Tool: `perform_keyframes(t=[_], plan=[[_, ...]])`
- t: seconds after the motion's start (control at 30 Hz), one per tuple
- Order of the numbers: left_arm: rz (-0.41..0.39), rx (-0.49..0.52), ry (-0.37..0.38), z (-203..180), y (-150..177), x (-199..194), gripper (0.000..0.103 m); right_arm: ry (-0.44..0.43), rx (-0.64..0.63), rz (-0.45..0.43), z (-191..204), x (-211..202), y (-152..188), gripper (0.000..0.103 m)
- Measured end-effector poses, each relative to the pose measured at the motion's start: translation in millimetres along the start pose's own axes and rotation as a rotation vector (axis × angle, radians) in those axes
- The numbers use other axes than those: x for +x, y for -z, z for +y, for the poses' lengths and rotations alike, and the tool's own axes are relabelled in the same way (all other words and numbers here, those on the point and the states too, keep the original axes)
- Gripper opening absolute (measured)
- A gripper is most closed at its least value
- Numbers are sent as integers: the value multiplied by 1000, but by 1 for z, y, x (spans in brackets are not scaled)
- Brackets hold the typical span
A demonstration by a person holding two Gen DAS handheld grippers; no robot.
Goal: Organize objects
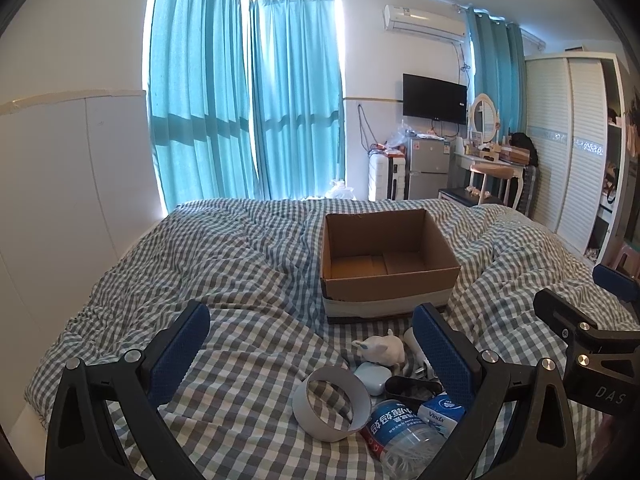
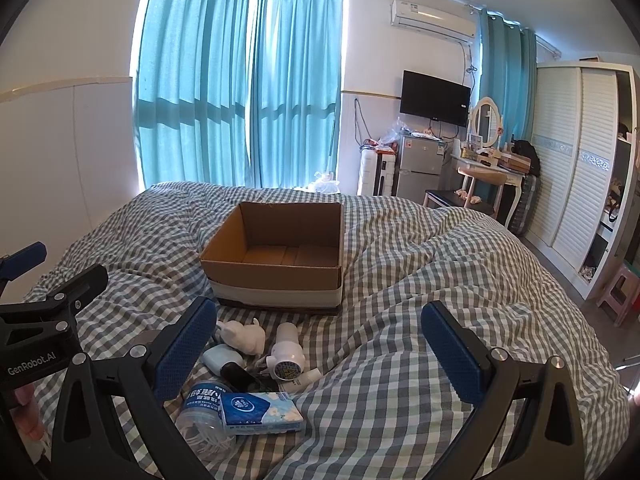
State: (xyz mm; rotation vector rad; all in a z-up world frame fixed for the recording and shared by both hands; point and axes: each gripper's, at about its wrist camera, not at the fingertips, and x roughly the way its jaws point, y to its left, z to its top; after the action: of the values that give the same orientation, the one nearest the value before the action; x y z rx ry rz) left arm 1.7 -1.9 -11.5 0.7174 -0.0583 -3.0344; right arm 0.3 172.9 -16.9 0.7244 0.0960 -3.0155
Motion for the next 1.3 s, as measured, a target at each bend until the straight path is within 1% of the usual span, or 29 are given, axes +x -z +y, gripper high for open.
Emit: perform_keyframes(t=[0.2,0.37,0.67,0.73,0.9,1.0,1.07,1.13,1.2,1.3], plan=[[22,-2,-3,2,2,5,103,-2,-4,6,0,0,0,103],[21,-5,-1,4,3,4,103,-7,-7,6,0,-1,-1,103],[55,0,2,6,10,12,103,-14,-16,27,3,8,3,103],[83,1,-1,9,16,19,103,-17,-17,37,3,14,6,103],[215,-8,2,18,36,49,103,-33,1,118,-2,37,21,103],[269,28,8,12,50,61,103,-36,-1,150,-2,49,28,103],[310,64,-2,6,58,71,103,-36,-7,167,-2,56,30,103],[339,85,-13,1,65,82,103,-39,-13,186,-1,64,33,103],[359,76,-7,3,70,91,103,-43,-21,207,0,76,36,103],[381,48,15,8,74,101,101,-63,-30,261,2,98,37,101]])
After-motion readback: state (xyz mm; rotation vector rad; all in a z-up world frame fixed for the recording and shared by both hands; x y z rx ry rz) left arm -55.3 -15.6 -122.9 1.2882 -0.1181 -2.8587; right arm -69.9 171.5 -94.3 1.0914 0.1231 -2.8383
